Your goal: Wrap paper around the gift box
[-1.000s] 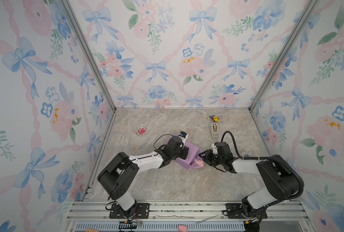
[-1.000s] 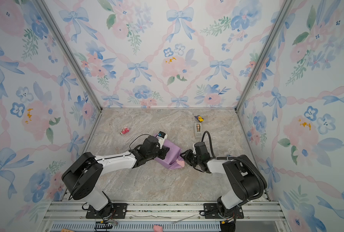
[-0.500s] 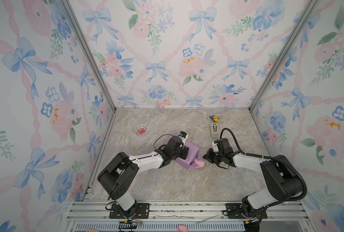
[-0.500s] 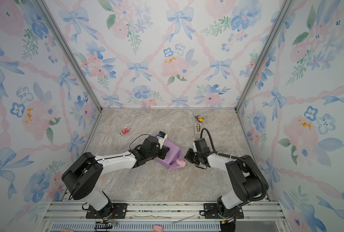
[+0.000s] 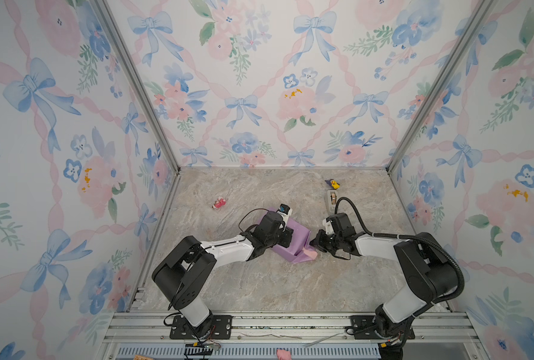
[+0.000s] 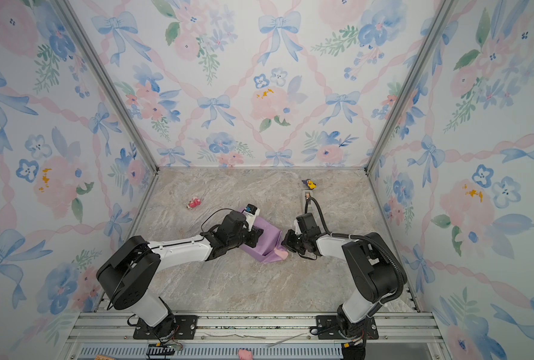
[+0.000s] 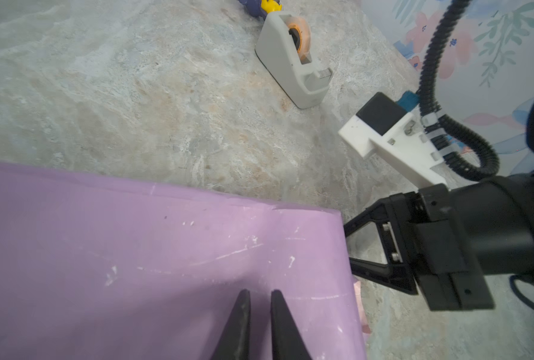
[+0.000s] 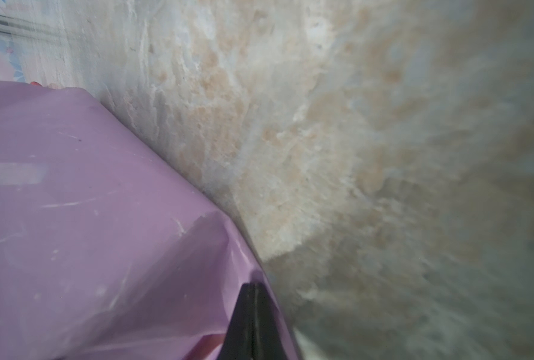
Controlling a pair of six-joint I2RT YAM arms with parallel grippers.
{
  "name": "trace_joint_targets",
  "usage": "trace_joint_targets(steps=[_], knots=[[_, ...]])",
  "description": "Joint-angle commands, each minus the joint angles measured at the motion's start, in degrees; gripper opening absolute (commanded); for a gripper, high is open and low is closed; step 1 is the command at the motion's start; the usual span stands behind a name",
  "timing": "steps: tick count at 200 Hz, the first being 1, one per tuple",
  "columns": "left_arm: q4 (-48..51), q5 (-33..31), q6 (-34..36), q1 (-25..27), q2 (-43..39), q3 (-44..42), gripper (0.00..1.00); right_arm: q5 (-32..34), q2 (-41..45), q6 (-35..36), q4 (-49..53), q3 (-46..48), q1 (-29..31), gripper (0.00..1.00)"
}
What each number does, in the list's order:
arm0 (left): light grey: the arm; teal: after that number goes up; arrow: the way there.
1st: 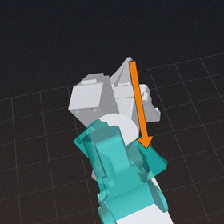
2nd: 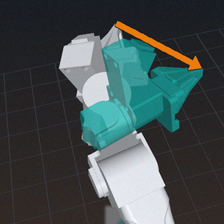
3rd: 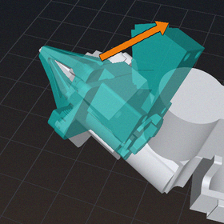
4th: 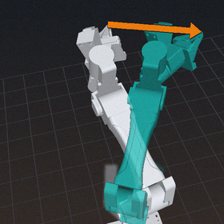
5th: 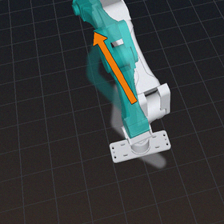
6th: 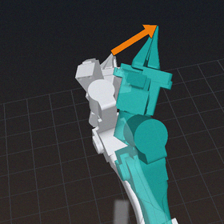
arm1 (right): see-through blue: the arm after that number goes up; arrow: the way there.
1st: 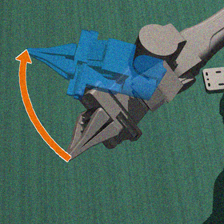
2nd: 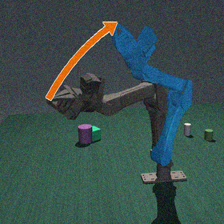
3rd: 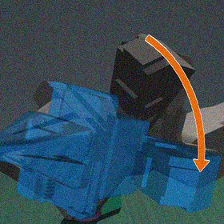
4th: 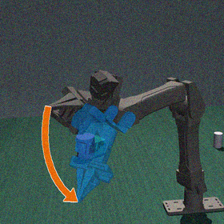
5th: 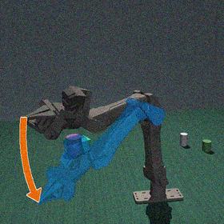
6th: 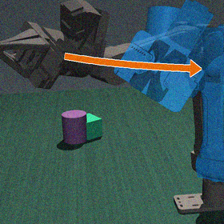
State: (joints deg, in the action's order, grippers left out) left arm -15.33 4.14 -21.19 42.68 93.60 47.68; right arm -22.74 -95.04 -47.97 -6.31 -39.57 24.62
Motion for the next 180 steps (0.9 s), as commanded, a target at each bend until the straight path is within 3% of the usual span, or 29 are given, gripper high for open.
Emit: trace_joint_targets(steps=[1, 83, 180], knots=[[-0.77, 0.80, 0.56, -0.58, 1.04, -0.83, 0.16, -0.52, -2.04, -0.37, -1.07, -1.30, 1.17, 0.01], [-1.26, 1.35, 0.12, -0.49, 1.80, -1.01, 0.16, -0.54, -2.49, -1.15, -1.08, -0.99, 3.36, 0.01], [-2.32, 1.19, -0.51, -0.49, 3.32, -1.70, 0.15, 0.22, -0.08, -5.11, -5.30, 7.39, 5.68, 0.02]])
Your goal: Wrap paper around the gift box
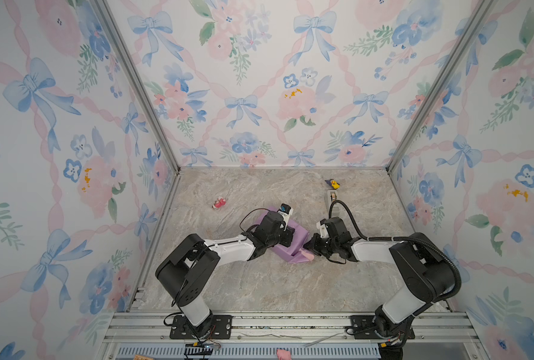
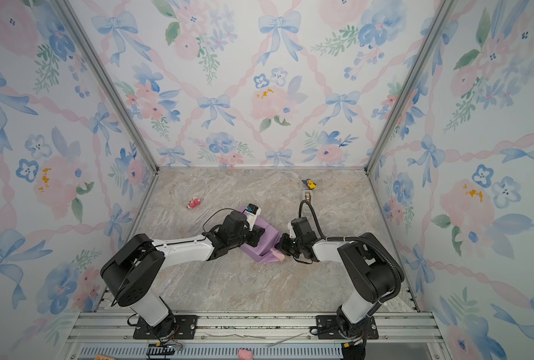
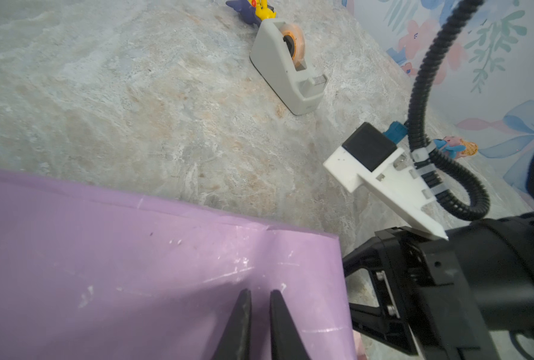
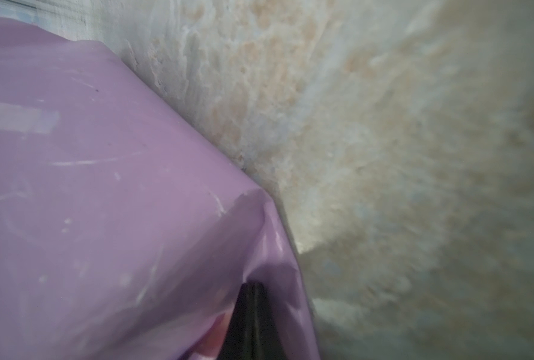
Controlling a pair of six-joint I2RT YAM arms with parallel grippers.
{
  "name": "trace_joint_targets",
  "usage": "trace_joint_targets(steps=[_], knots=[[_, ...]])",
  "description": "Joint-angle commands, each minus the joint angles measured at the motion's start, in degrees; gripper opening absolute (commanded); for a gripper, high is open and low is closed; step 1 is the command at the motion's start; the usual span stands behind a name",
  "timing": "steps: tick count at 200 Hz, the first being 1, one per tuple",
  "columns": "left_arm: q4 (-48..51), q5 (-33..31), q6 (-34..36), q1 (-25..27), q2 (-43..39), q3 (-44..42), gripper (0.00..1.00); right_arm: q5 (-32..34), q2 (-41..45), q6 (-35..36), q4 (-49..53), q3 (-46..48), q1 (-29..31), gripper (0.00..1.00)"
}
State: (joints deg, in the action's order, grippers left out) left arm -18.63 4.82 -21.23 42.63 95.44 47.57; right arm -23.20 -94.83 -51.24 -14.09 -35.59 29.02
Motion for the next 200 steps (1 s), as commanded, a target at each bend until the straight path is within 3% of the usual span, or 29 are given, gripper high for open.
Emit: trace_joint_targets(steps=[1, 95, 161, 200], knots=[[0.97, 0.49, -0.43, -0.45, 1.49, -1.60, 0.16, 0.73, -0.29, -1.88, 2.48, 3.51, 1.30, 0.02], [0.84, 0.04, -0.26, -0.53, 1.58, -1.91, 0.15, 1.86, 5.34, -3.09, 1.81, 10.95, 1.07, 0.04], [0.83, 0.15, -0.21, -0.53, 1.45, -1.82, 0.15, 4.13, 20.55, 0.58, 13.74, 7.18, 2.79, 0.11], [0.62, 0.45, -0.06, -0.46, 1.66, -1.71, 0.15, 4.06, 16.97, -1.24, 10.70, 5.12, 8.03, 0.04]])
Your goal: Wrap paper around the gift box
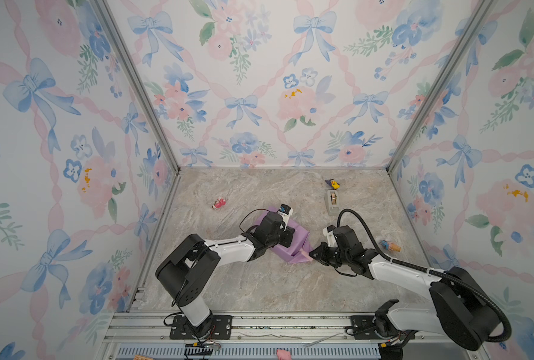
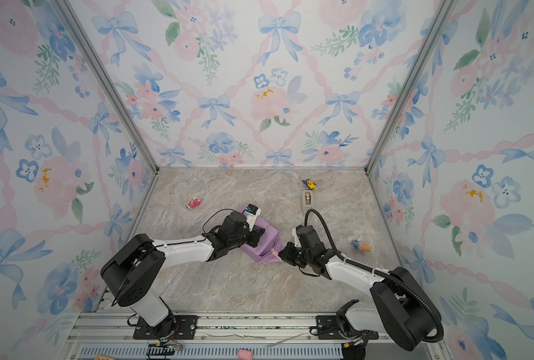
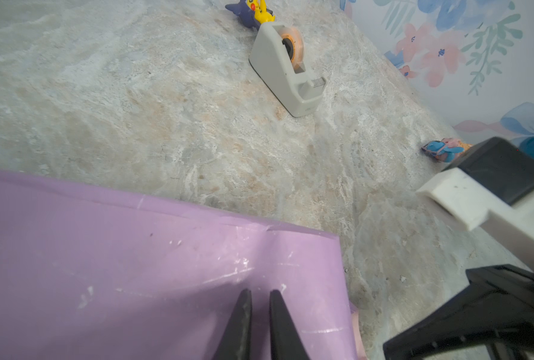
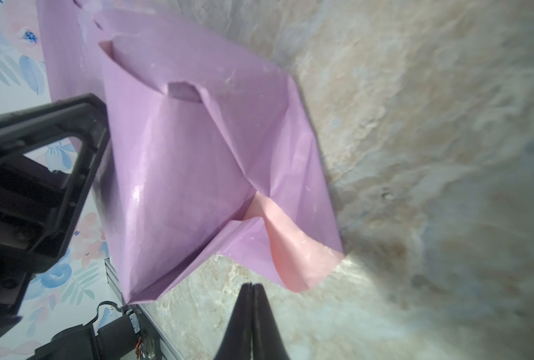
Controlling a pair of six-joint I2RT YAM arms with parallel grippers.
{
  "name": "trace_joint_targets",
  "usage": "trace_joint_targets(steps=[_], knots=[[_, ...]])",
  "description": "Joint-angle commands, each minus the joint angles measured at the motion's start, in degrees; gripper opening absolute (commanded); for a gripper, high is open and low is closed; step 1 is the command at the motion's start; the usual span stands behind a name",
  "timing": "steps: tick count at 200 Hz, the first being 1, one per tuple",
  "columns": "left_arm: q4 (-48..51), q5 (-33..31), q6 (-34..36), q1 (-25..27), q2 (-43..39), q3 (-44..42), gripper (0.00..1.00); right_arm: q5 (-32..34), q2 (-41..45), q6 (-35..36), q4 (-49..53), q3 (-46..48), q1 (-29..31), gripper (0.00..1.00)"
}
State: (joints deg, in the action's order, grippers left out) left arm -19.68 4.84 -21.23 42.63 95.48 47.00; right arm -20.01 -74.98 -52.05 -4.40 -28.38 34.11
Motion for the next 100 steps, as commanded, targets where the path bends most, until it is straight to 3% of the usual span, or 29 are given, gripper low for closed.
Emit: trace_joint_targets(steps=[1, 100], knots=[[1.67, 0.47, -0.09, -0.50, 1.63, -1.18, 0.15, 0.86, -3.06, -0.47, 0.82, -2.15, 3.05, 0.04], [1.61, 0.58, 0.05, -0.45, 1.47, -1.06, 0.15, 0.91, -15.66, -2.63, -8.53, -6.57, 5.33, 0.02]])
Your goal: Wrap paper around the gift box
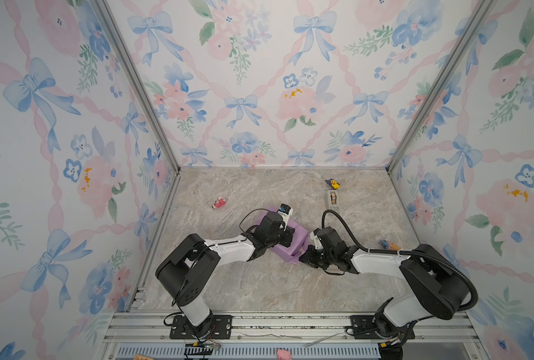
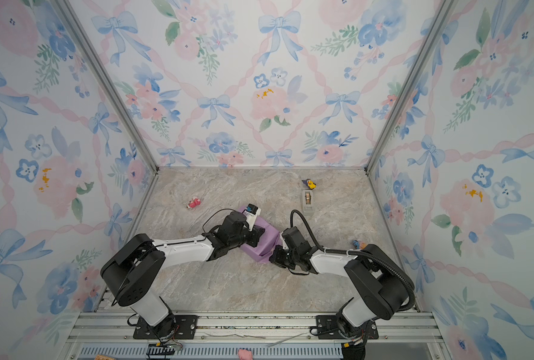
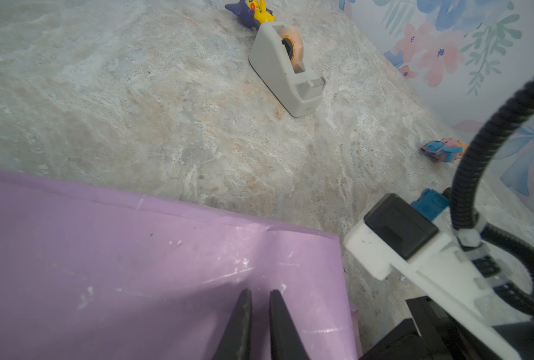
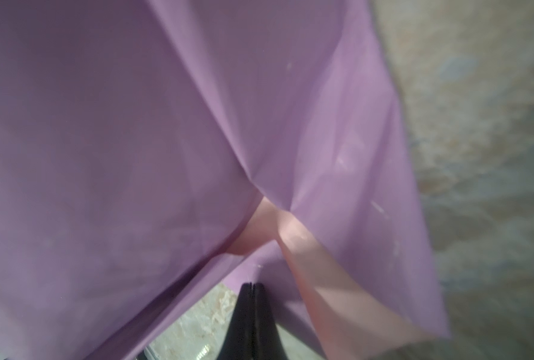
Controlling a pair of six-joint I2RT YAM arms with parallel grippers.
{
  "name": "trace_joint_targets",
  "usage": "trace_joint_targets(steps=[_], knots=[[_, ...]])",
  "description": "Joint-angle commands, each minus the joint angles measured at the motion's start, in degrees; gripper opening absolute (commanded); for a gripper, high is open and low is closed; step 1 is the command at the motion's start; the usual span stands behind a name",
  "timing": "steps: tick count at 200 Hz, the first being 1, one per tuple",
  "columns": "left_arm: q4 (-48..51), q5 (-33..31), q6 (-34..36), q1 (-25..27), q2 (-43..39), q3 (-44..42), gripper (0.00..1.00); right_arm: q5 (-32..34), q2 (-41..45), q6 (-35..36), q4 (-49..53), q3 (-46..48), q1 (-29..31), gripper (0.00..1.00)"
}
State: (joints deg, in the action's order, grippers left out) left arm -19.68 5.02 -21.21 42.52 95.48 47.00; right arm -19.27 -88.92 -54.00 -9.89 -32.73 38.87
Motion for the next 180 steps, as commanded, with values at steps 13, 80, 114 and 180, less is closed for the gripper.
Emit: trace_joint_targets(steps=[13, 80, 114, 180], knots=[[1.63, 0.43, 0.03, -0.42, 1.46, -1.04, 0.15, 0.11, -2.20, -0.76, -3.43, -2.51, 0.50, 0.02], [1.40, 0.96, -0.04, -0.35, 2.27, -0.94, 0.15, 0.37, -5.56, -1.97, -7.81, -1.29, -2.31, 0.01], [1.40, 0.72, -0.19, -0.33, 2.26, -1.19, 0.15, 0.54, -7.34, -2.53, -8.96, 0.43, -2.58, 0.01], [1.40, 0.04, -0.41, -0.31, 1.76, -1.99, 0.15, 0.17, -3.96, 1.18, -4.64, 4.56, -7.38, 0.02]])
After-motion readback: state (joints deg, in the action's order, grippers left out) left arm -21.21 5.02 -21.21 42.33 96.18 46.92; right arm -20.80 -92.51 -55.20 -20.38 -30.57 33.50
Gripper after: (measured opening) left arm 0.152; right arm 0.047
